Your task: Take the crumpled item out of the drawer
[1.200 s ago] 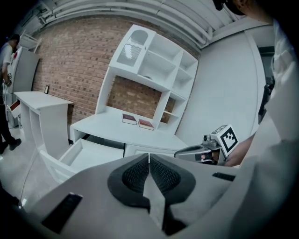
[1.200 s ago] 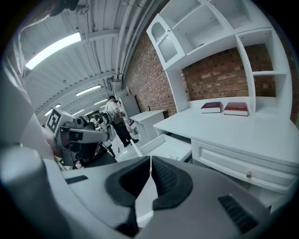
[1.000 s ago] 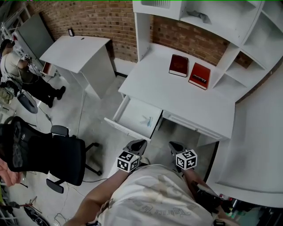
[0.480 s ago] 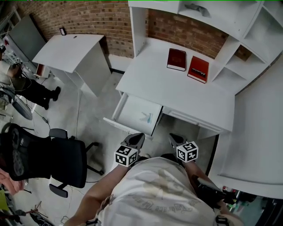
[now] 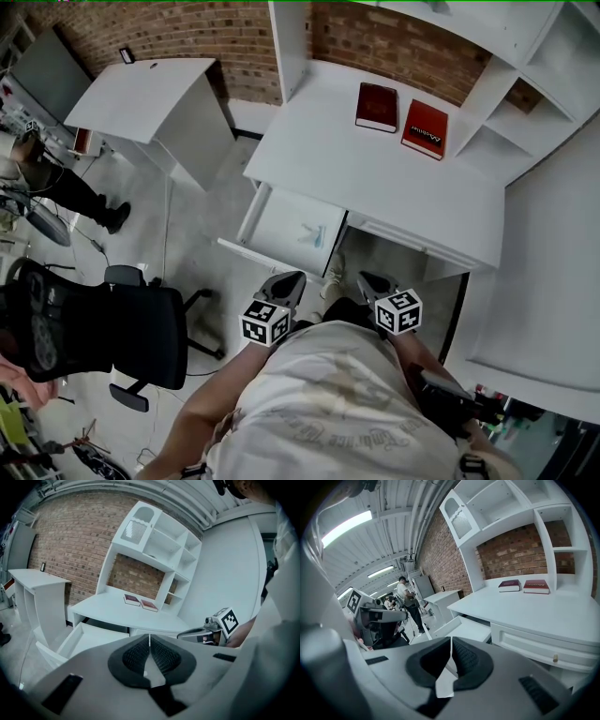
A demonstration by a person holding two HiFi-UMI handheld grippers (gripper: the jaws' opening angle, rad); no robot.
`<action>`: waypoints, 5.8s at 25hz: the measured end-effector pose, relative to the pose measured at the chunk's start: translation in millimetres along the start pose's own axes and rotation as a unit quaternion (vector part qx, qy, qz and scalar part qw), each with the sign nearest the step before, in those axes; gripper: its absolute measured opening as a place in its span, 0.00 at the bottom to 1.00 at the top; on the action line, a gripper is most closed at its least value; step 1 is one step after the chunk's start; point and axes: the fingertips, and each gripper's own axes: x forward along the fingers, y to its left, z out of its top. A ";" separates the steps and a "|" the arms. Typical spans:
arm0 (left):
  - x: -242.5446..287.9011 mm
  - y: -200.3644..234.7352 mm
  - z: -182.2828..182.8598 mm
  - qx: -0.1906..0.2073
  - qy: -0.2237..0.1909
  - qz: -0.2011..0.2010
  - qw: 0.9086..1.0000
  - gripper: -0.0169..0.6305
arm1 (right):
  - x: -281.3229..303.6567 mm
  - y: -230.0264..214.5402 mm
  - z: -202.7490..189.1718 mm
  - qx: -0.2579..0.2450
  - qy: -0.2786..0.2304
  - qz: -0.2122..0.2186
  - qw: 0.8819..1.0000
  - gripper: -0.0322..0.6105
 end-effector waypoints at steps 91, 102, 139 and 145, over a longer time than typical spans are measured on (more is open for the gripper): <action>238.5 172.8 -163.8 0.428 0.462 -0.166 0.759 0.43 | 144.5 -113.7 -20.6 0.040 0.122 0.055 0.990 0.09; 253.4 177.9 -182.6 0.446 0.483 -0.166 0.735 0.43 | 137.3 -116.6 -29.1 0.057 0.132 0.044 0.989 0.09; 240.0 178.2 -177.2 0.455 0.476 -0.145 0.738 0.36 | 150.4 -94.4 -22.0 0.010 0.148 0.086 0.985 0.09; 229.3 169.8 -174.1 0.459 0.469 -0.146 0.741 0.36 | 154.4 -81.5 -22.0 -0.007 0.154 0.105 0.982 0.09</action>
